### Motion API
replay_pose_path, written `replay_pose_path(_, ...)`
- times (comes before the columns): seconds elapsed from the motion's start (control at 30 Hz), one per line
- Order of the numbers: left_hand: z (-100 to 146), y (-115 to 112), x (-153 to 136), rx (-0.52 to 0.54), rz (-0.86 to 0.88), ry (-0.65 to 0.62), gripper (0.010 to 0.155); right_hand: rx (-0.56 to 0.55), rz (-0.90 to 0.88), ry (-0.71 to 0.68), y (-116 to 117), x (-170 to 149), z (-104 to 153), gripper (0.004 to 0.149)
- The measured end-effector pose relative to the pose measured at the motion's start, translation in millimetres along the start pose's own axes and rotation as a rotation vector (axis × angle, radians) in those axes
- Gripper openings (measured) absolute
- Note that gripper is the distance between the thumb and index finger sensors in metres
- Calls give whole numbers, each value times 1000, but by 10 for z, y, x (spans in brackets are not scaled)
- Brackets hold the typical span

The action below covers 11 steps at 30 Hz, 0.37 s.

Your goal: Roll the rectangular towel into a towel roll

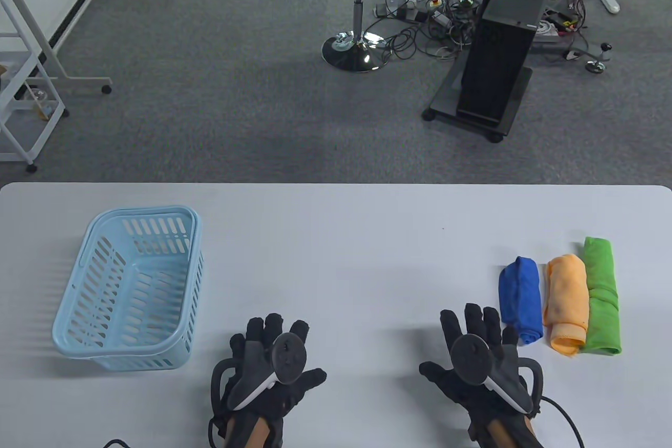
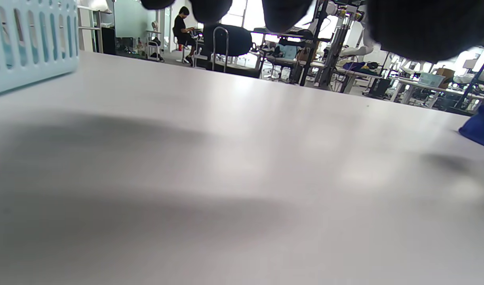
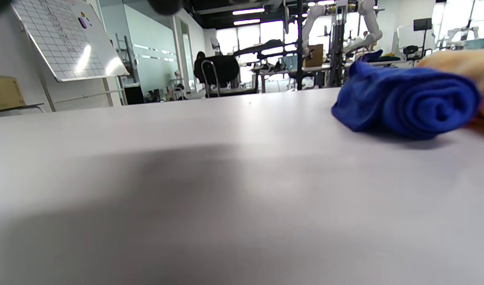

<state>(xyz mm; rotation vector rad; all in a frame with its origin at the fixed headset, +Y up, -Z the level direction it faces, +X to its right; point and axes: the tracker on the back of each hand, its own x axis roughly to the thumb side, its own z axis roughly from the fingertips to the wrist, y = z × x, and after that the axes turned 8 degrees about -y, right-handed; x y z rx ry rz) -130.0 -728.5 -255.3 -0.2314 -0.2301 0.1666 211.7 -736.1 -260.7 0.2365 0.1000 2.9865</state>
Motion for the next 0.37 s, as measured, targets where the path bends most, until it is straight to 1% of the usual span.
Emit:
replay_pose_path(0.3, -4, -5, 3, 2, 21, -9, 92, 38, 0, 13, 46, -12, -25, 99)
replay_pose_path(0.33, -8, -10, 7, -2, 22, -7, 94, 44, 2, 14, 49, -16, -29, 98)
replay_pose_path(0.37, -11, -14, 12, -4, 19, -11, 92, 46, 4, 15, 51, -18, -31, 98)
